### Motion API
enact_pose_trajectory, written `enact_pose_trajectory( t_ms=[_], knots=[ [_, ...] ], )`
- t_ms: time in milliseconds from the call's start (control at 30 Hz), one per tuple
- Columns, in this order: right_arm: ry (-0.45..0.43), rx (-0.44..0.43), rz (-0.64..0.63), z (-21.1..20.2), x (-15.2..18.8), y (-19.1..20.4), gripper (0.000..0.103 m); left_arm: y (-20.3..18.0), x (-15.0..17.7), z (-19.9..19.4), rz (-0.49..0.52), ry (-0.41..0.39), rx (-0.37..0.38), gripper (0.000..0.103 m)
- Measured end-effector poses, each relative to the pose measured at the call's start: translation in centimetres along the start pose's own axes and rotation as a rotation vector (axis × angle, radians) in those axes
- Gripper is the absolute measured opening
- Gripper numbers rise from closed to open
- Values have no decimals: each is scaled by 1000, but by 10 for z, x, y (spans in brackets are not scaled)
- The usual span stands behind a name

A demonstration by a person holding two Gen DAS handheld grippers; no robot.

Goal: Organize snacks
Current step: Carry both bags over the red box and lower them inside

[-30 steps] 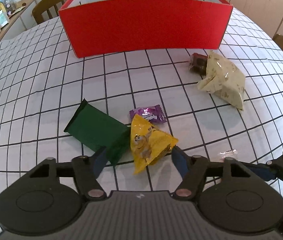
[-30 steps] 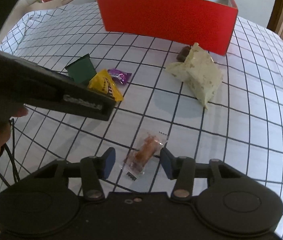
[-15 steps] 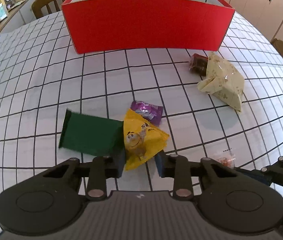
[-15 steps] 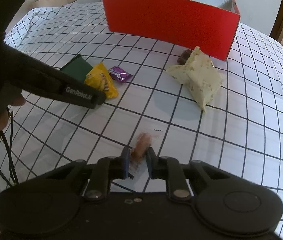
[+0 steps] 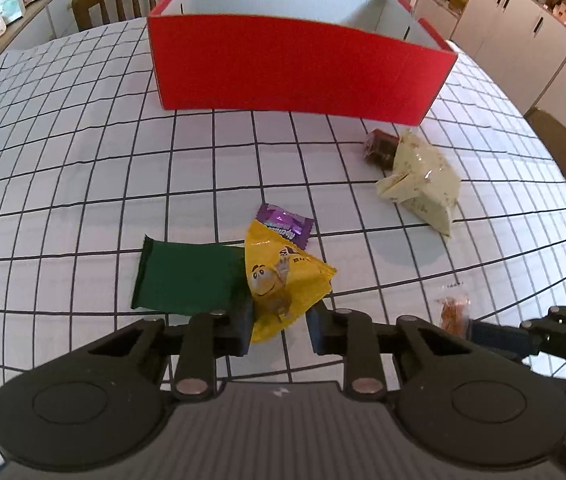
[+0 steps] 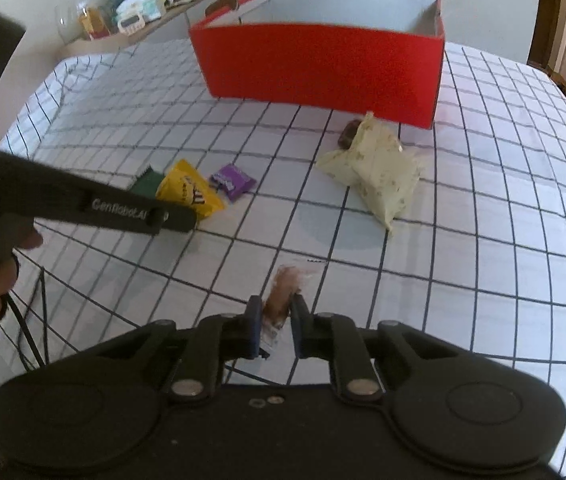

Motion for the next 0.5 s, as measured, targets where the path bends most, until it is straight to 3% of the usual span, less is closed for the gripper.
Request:
enact_pose_trajectory(
  t_ms=[500],
  knots=[
    [-109, -55, 41, -26, -46, 2, 13, 6, -23, -44, -89, -57, 50, 26]
  ],
)
Point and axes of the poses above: each gripper's, at about its wrist camera, not at the fingertips, and z roughly the way its jaws point, y to its left, x to its underside, the point moved 7 cm from there along z, roughly the way its jaws point, and after that the axes turned 13 degrees about -y, right-handed, at the moved point
